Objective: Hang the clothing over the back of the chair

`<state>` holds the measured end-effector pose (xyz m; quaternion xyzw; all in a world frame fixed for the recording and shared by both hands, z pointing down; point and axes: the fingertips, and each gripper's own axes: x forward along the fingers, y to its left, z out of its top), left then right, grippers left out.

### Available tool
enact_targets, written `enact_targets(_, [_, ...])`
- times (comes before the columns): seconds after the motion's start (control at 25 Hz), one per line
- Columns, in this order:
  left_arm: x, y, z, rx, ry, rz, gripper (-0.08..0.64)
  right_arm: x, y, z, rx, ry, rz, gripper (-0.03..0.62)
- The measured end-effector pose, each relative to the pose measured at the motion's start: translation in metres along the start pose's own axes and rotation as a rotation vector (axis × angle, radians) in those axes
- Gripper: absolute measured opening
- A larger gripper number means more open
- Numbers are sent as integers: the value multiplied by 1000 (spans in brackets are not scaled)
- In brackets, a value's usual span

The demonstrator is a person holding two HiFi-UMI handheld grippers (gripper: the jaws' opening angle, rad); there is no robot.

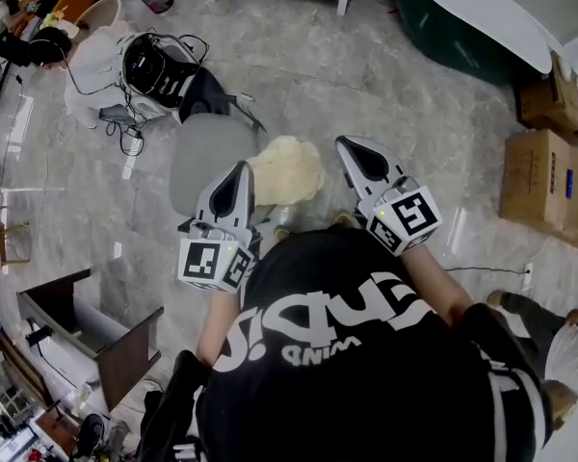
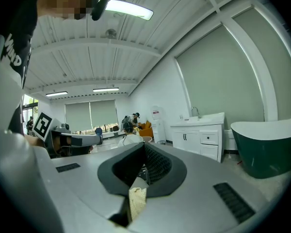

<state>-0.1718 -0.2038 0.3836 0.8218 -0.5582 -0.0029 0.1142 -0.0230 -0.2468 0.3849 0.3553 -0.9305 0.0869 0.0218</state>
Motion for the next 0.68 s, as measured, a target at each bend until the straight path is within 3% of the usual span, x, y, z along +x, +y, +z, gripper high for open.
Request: enact_targets(0.68, [-1,3,-3,-8,6,4,15,1,2,1,-15,10,17,14])
